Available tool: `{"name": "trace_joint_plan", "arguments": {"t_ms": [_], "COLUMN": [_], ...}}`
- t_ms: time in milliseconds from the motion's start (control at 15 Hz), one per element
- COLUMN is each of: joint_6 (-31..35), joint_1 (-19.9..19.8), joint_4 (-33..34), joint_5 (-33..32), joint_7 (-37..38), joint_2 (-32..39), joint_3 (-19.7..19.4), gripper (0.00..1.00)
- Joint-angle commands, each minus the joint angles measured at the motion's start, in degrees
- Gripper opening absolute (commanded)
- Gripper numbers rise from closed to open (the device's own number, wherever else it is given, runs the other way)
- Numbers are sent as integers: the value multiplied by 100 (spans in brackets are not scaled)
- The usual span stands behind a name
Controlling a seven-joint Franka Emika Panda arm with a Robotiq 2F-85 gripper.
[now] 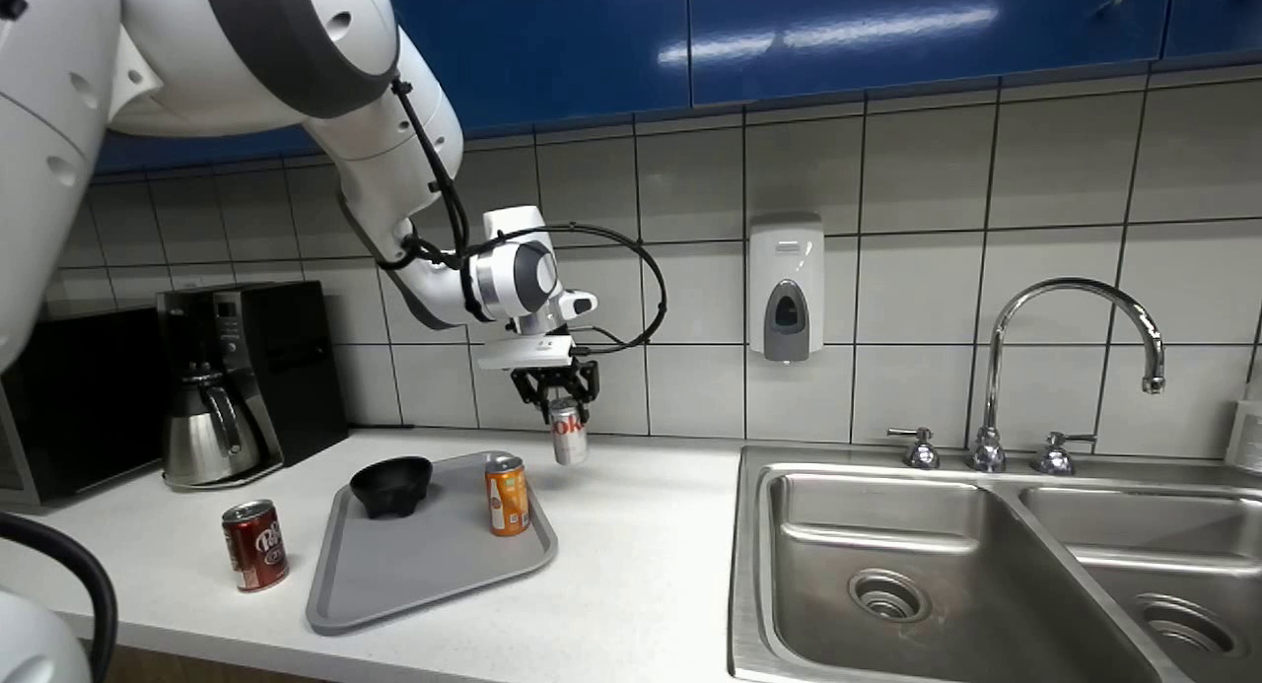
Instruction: Remove the contents on the tray
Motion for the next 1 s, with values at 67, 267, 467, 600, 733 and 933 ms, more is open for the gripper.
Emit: {"name": "trace_joint_plan", "arguments": {"t_ms": [67, 267, 467, 600, 733, 933], "joint_6": [-106, -73, -84, -85, -119, -123], "joint_1": [-212, -238, -264, -290, -330, -375], "joint_4": [150, 88, 88, 98, 127, 123], "joint_5": [237, 252, 277, 299, 324, 345], "joint_7": [-334, -399, -471, -501, -529, -563], "joint_2": [44, 23, 38, 77, 132, 181], "joint_3": [64, 67, 81, 75, 71, 65], "gripper": [39, 39, 39, 39, 39, 39]}}
